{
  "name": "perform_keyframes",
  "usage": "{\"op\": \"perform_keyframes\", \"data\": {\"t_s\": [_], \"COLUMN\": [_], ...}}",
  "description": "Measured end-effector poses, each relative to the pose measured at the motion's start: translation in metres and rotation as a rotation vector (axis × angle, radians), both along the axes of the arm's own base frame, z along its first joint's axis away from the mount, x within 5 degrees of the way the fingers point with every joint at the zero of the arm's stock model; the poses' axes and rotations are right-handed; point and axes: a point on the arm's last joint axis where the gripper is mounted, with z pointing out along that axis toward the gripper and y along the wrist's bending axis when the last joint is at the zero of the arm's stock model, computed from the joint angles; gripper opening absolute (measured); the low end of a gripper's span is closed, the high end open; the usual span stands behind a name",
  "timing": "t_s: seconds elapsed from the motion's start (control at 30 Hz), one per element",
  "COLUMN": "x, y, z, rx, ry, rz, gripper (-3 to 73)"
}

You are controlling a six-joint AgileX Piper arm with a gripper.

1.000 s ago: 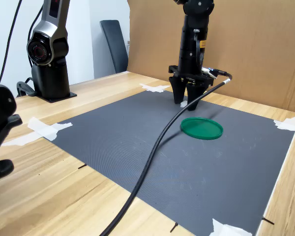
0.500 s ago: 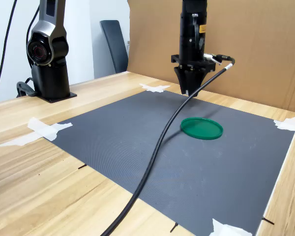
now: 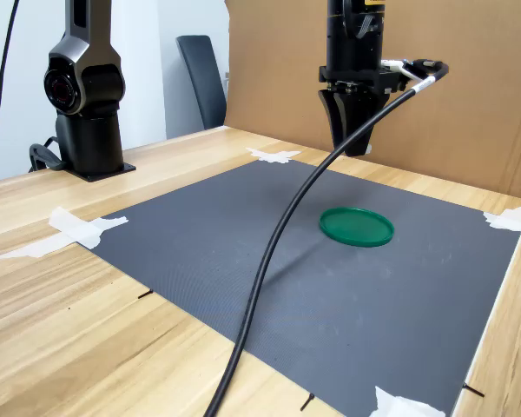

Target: Grasp a white terminal and put it in the green lid.

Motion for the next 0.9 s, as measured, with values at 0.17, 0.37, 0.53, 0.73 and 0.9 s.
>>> {"op": "perform_keyframes", "data": {"t_s": [0.17, 0.37, 0.53, 0.73, 0.9], "x": [0.02, 0.034, 0.04, 0.041, 0.041], "y": [-0.02, -0.027, -0.024, -0.024, -0.024], "z": [-0.023, -0.05, -0.068, -0.072, -0.071], "rx": [-0.027, -0.03, -0.02, -0.024, -0.026], "ry": [0.053, 0.075, 0.091, 0.099, 0.103], "rz": [-0.072, -0.115, -0.124, -0.117, -0.117], "gripper": [26.9, 26.9, 26.9, 35.3, 55.7]}}
